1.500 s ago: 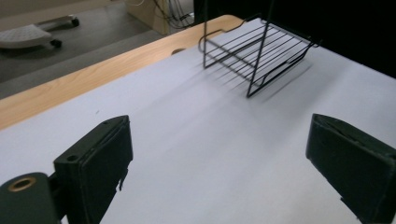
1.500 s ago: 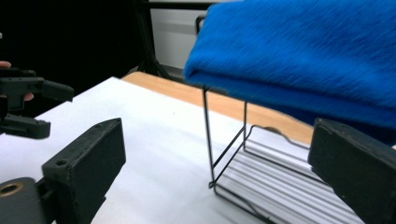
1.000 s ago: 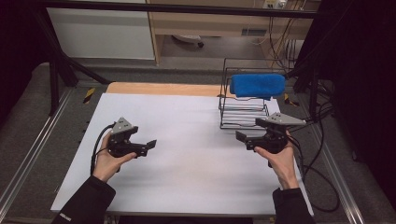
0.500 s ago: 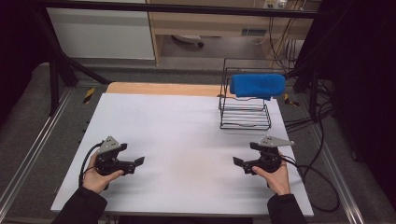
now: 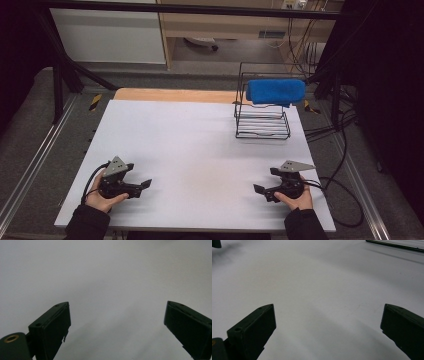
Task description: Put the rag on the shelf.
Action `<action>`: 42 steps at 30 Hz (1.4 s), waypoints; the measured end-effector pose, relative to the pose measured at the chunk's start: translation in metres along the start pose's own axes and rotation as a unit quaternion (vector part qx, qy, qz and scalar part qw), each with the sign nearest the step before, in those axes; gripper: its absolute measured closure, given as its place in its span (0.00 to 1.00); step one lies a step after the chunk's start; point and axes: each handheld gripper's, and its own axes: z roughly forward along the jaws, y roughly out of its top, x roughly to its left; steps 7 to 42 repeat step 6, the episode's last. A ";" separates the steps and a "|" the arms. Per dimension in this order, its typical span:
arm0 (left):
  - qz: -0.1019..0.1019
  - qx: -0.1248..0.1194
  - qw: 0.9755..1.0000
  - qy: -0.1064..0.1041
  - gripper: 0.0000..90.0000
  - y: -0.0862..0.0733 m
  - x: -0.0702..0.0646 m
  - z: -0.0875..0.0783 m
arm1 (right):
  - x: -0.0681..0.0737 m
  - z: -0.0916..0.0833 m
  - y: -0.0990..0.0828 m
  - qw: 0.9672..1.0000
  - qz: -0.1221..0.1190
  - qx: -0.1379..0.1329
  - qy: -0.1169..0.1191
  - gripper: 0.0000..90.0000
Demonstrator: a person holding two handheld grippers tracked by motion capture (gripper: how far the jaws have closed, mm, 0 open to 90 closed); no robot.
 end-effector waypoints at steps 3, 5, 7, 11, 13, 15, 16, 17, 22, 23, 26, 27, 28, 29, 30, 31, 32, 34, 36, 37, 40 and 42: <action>-0.004 0.000 1.000 0.001 0.08 -0.001 0.001 0.000 | 0.000 0.000 0.000 1.000 -0.002 0.003 -0.003 0.01; -0.002 -0.002 1.000 0.003 0.08 0.000 0.001 0.000 | -0.001 -0.001 -0.001 1.000 -0.001 0.005 -0.006 0.01; -0.002 -0.001 1.000 0.003 0.08 0.000 0.000 0.000 | -0.001 -0.001 -0.001 1.000 -0.001 0.005 -0.005 0.01; -0.002 -0.001 1.000 0.003 0.08 0.000 0.000 0.000 | -0.001 -0.001 -0.001 1.000 -0.001 0.005 -0.005 0.01; -0.002 -0.001 1.000 0.003 0.08 0.000 0.000 0.000 | -0.001 -0.001 -0.001 1.000 -0.001 0.005 -0.005 0.01; -0.002 -0.001 1.000 0.003 0.08 0.000 0.000 0.000 | -0.001 -0.001 -0.001 1.000 -0.001 0.005 -0.005 0.01; -0.002 -0.001 1.000 0.003 0.08 0.000 0.000 0.000 | -0.001 -0.001 -0.001 1.000 -0.001 0.005 -0.005 0.01; -0.002 -0.001 1.000 0.003 0.08 0.000 0.000 0.000 | -0.001 -0.001 -0.001 1.000 -0.001 0.005 -0.005 0.01; -0.002 -0.001 1.000 0.003 0.08 0.000 0.000 0.000 | -0.001 -0.001 -0.001 1.000 -0.001 0.005 -0.005 0.01; -0.002 -0.001 1.000 0.003 0.08 0.000 0.000 0.000 | -0.001 -0.001 -0.001 1.000 -0.001 0.005 -0.005 0.01; -0.002 -0.001 1.000 0.003 0.08 0.000 0.000 0.000 | -0.001 -0.001 -0.001 1.000 -0.001 0.005 -0.005 0.01; -0.002 -0.001 1.000 0.003 0.08 0.000 0.000 0.000 | -0.001 -0.001 -0.001 1.000 -0.001 0.005 -0.005 0.01; -0.002 -0.001 1.000 0.003 0.08 0.000 0.000 0.000 | -0.001 -0.001 -0.001 1.000 -0.001 0.005 -0.005 0.01; -0.002 -0.001 1.000 0.003 0.08 0.000 0.000 0.000 | -0.001 -0.001 -0.001 1.000 -0.001 0.005 -0.005 0.01; -0.002 -0.001 1.000 0.003 0.08 0.000 0.000 0.000 | -0.001 -0.001 -0.001 1.000 -0.001 0.005 -0.005 0.01; -0.002 -0.001 1.000 0.003 0.08 0.000 0.000 0.000 | -0.001 -0.001 -0.001 1.000 -0.001 0.005 -0.005 0.01; -0.002 -0.001 1.000 0.003 0.08 0.000 0.000 0.000 | -0.001 -0.001 -0.001 1.000 -0.001 0.005 -0.005 0.01; -0.002 -0.001 1.000 0.003 0.08 0.000 0.000 0.000 | -0.001 -0.001 -0.001 1.000 -0.001 0.005 -0.005 0.01; -0.002 -0.001 1.000 0.003 0.08 0.000 0.000 0.000 | -0.001 -0.001 -0.001 1.000 -0.001 0.005 -0.005 0.01; -0.002 -0.001 1.000 0.003 0.08 0.000 0.000 0.000 | -0.001 -0.001 -0.001 1.000 -0.001 0.005 -0.005 0.01; -0.002 -0.001 1.000 0.003 0.08 0.000 0.000 0.000 | -0.001 -0.001 -0.001 1.000 -0.001 0.005 -0.005 0.01; -0.002 -0.001 1.000 0.003 0.08 0.000 0.000 0.000 | -0.001 -0.001 -0.001 1.000 -0.001 0.005 -0.005 0.01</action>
